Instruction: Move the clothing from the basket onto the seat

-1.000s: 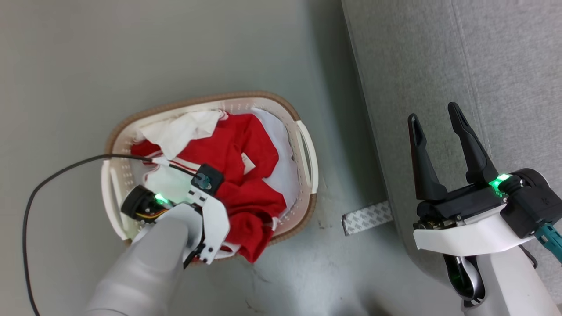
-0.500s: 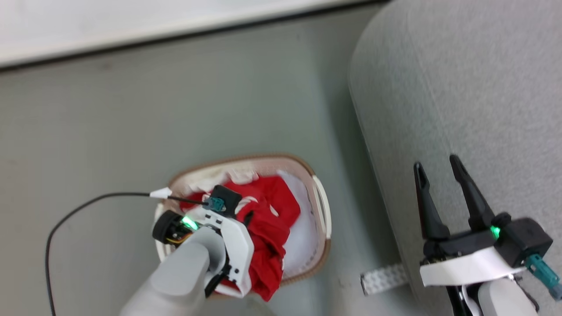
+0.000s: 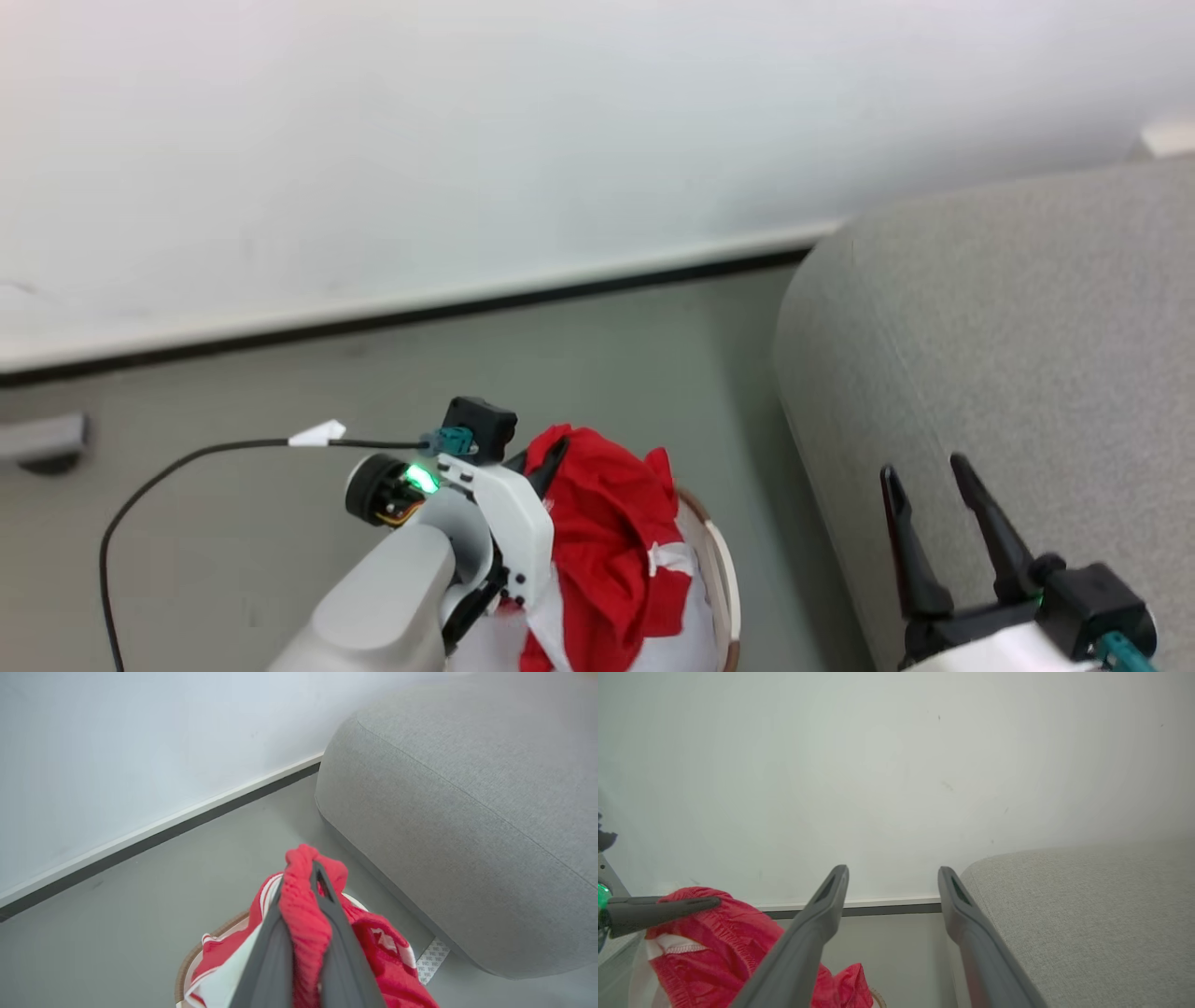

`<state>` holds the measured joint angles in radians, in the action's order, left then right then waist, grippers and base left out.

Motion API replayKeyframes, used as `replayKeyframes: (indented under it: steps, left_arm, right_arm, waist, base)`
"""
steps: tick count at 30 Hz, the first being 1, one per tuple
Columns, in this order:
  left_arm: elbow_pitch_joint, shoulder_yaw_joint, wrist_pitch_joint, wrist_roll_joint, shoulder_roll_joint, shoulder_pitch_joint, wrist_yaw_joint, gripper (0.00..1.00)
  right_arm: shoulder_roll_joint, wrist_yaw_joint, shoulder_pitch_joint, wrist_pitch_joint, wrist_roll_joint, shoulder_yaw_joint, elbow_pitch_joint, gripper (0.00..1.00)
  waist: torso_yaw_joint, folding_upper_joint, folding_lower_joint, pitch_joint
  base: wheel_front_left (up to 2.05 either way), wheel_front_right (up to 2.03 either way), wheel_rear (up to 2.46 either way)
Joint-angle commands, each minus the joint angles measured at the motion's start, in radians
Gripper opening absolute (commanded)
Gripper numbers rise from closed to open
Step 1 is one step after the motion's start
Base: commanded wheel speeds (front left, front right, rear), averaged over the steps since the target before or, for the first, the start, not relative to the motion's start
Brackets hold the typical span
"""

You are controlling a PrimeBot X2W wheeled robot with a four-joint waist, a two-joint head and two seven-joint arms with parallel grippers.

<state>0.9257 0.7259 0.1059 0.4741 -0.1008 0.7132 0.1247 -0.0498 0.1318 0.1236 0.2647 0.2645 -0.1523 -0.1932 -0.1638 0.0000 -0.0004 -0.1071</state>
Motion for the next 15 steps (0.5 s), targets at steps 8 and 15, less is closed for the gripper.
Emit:
replayKeyframes:
  steps: [8,15]
  left_arm:
    - [-0.218,-0.046,-0.049,0.040,-0.081,-0.007,-0.058,0.00]
    - [-0.402,-0.070,-0.134,0.047,-0.161,-0.020,-0.104,0.00]
  right_arm:
    - [-0.002,-0.002,-0.073,-0.001,-0.008,0.004,-0.011,1.00]
    - [-0.002,-0.002,-0.093,-0.001,-0.041,0.005,-0.013,1.00]
  waist:
    - [0.001,0.0000,0.0004,0.136]
    - [-0.016,0.0000,0.0004,0.153]
  base:
    - [0.00,0.00,0.00]
    - [0.00,0.00,0.00]
